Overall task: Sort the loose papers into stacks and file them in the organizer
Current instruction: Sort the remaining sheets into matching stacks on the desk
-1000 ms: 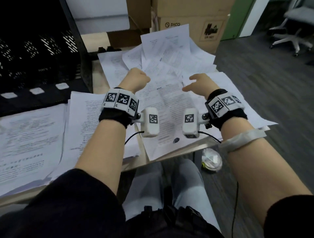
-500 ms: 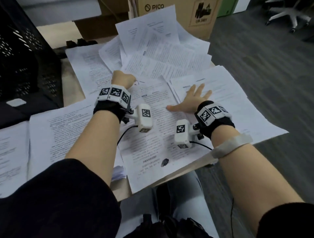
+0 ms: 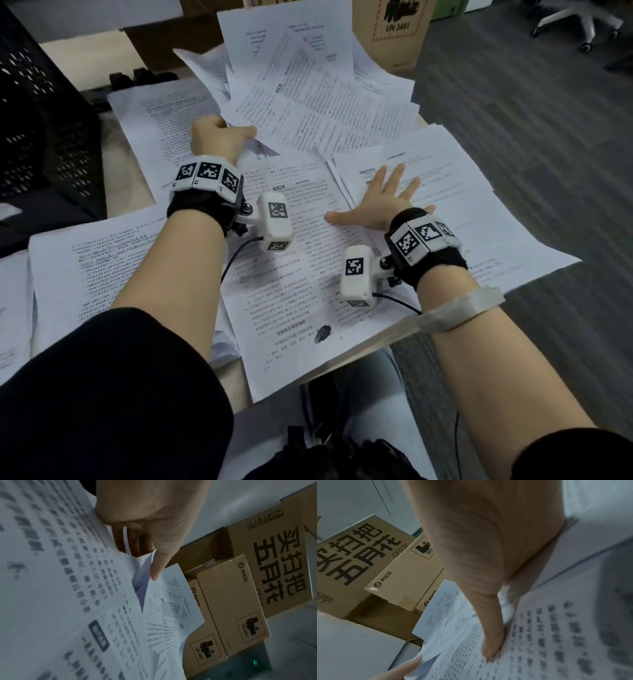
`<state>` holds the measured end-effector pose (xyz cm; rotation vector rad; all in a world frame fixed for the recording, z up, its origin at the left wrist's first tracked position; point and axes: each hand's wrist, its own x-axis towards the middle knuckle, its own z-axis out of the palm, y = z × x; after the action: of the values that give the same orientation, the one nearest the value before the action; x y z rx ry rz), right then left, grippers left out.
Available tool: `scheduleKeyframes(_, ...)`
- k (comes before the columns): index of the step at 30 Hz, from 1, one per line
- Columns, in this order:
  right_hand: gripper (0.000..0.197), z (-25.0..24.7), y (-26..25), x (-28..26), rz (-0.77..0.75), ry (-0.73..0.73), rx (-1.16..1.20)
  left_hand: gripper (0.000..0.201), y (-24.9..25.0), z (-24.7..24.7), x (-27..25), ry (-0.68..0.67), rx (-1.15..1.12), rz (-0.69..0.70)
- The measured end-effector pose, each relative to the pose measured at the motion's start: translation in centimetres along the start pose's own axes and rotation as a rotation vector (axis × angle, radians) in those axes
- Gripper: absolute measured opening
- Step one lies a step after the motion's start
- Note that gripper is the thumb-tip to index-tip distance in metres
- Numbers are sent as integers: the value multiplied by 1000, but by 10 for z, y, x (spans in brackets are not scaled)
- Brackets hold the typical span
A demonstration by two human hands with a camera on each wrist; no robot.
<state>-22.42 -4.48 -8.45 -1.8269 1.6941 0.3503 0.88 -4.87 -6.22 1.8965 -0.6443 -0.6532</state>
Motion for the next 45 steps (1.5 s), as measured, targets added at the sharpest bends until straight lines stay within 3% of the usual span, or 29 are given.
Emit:
scheduleKeyframes(4,137,0,0,-1,1,-5,10,17,5,7,-1,97,71,110)
scheduleKeyframes(6,137,0,-1,-1,2,-6,11,40,6,11,-2,134,29,152)
scheduleKeyframes(9,137,-1,-1,-1,3,-7,11,53,5,16,-1,87,25,144)
scheduleKeyframes(15,136,-1,-2,-2,10,-15,15,34,10,15,-1,-33,95,139)
scheduleKeyframes(17,136,0,-2,-2,11,-13,12,30,14,13,-1,-10,59,150)
scheduleKeyframes(20,137,1,-3,-3,8,-3,12,6,19,13,-3,31,-1,136)
scheduleKeyframes(28,142,-1,3,-7,28,-19,39,18,31,12,-15,84,-101,218)
scheduleKeyframes(31,144,-2,4,-9,29,-21,41,10,37,12,-22,99,-125,252)
scheduleKeyframes(35,148,-2,6,-11,38,-28,38,36,48,10,-36,123,-128,287)
scheduleKeyframes(37,149,-1,6,-13,40,-26,38,35,49,9,-41,131,-104,325)
scheduleKeyframes(41,151,1,6,-14,40,-12,39,10,52,5,-52,161,-142,415)
scheduleKeyframes(45,152,2,5,-15,42,-8,35,17,57,-1,-56,203,-255,467)
